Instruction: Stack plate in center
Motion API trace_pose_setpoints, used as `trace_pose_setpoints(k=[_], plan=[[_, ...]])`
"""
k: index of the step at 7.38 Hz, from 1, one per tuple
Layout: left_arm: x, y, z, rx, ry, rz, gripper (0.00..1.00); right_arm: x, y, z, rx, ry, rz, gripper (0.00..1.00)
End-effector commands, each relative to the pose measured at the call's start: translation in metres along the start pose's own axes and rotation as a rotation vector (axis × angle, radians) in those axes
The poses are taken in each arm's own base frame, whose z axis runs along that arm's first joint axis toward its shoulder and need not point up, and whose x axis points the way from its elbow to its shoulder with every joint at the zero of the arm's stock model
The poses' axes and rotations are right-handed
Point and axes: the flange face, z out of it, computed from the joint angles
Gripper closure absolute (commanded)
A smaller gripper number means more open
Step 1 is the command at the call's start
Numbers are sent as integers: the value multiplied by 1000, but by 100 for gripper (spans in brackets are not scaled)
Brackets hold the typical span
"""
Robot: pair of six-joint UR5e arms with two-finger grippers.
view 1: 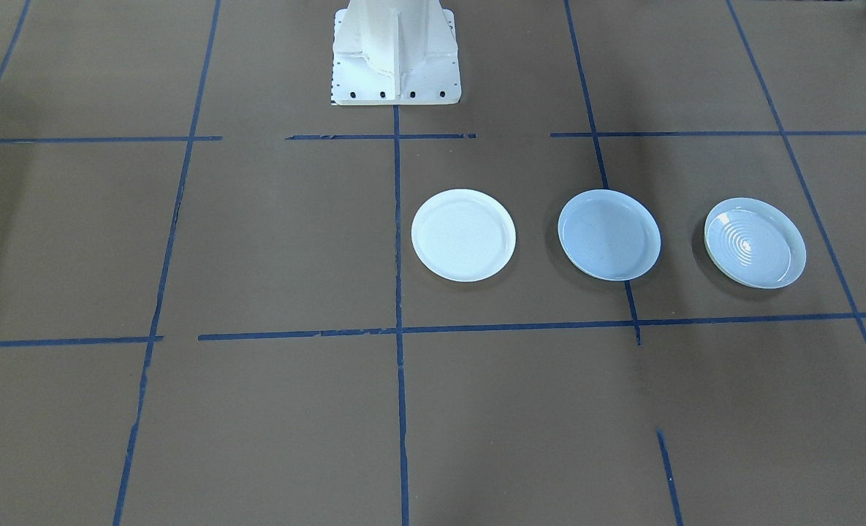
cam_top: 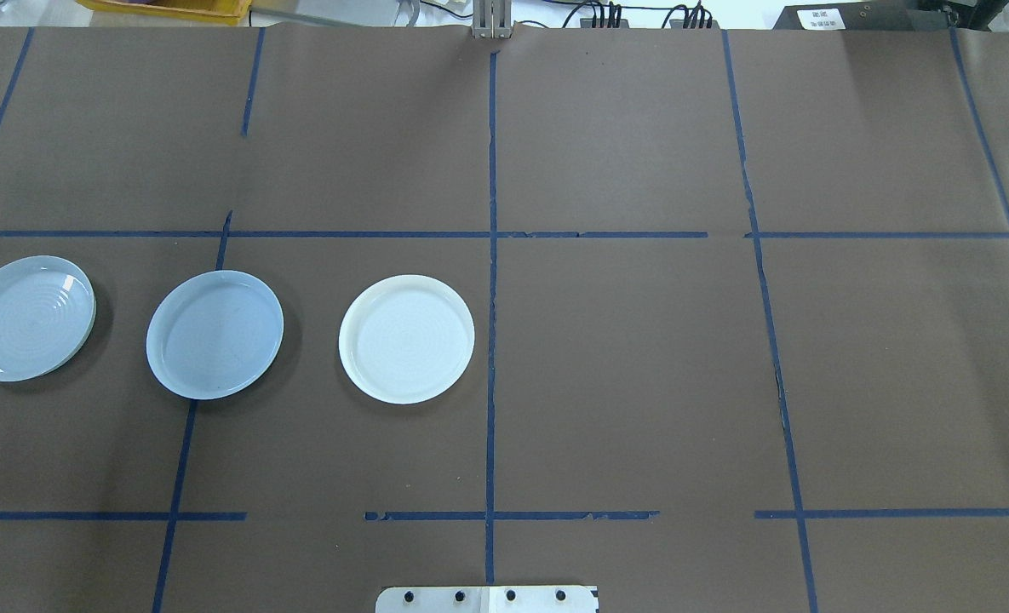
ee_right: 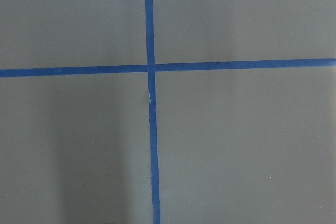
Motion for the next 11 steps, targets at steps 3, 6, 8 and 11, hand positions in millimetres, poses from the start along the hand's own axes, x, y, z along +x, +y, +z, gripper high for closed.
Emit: trace_pose_setpoints(k=[3,6,8,11], plan=[[2,-2,-2,5,-1,9,0,0,0,0,0,0,1,0],[12,-13,13,63,5,-74,0,0,0,0,0,0,1,0],[20,-15,81,115,46,-119,0,0,0,0,0,0,0,0],[53,-10,136,110,106,-166,0,0,0,0,0,0,1,0]])
